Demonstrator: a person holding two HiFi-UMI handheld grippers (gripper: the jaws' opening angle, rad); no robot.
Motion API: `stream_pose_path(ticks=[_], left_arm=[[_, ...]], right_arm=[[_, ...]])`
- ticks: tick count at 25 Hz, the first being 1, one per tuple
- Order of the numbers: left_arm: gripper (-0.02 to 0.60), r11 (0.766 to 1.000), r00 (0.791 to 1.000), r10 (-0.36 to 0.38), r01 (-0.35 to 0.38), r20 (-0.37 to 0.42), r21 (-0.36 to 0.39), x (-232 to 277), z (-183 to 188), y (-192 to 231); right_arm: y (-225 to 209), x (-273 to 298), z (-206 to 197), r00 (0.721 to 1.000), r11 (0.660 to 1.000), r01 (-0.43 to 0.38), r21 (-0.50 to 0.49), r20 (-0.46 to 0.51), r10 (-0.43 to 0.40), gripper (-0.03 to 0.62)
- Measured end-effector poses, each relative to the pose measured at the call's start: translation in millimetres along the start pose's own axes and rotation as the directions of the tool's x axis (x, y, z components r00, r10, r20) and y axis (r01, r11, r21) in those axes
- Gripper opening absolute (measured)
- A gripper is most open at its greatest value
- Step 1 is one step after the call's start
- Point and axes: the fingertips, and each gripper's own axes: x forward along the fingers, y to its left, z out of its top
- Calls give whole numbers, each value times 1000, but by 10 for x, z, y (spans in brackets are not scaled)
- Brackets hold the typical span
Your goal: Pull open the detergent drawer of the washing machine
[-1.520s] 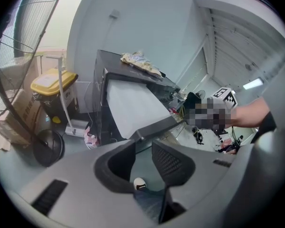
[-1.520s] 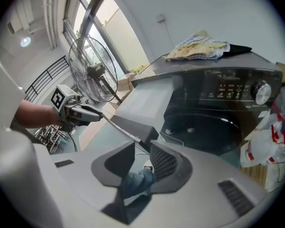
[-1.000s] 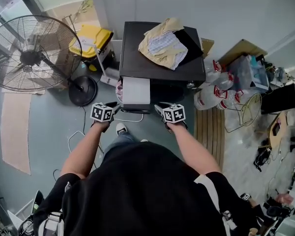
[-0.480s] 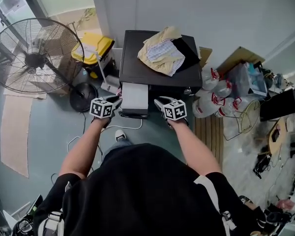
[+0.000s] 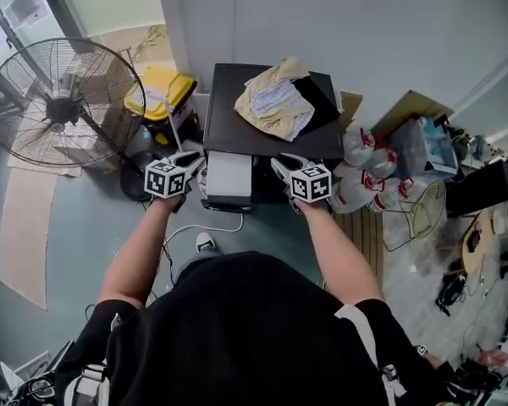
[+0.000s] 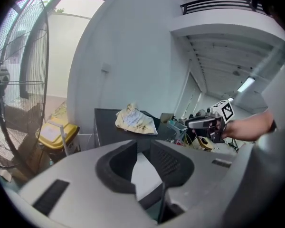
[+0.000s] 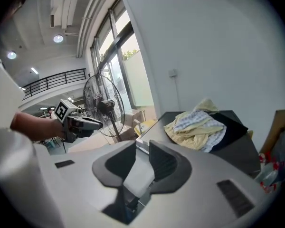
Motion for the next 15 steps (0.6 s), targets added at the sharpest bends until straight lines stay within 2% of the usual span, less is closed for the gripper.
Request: stream_pose_path(ticks=[8,15], left_arm=[[83,999,999,14,-15,51,29,-16,281,-81],[81,999,998,14,-16,67,35,-26,323,-129]], right_arm=[[-61,-169,248,999,1000,5,-15,49,-4,89],[-93,-238,186,999,1000,7,3,51,-7,89]])
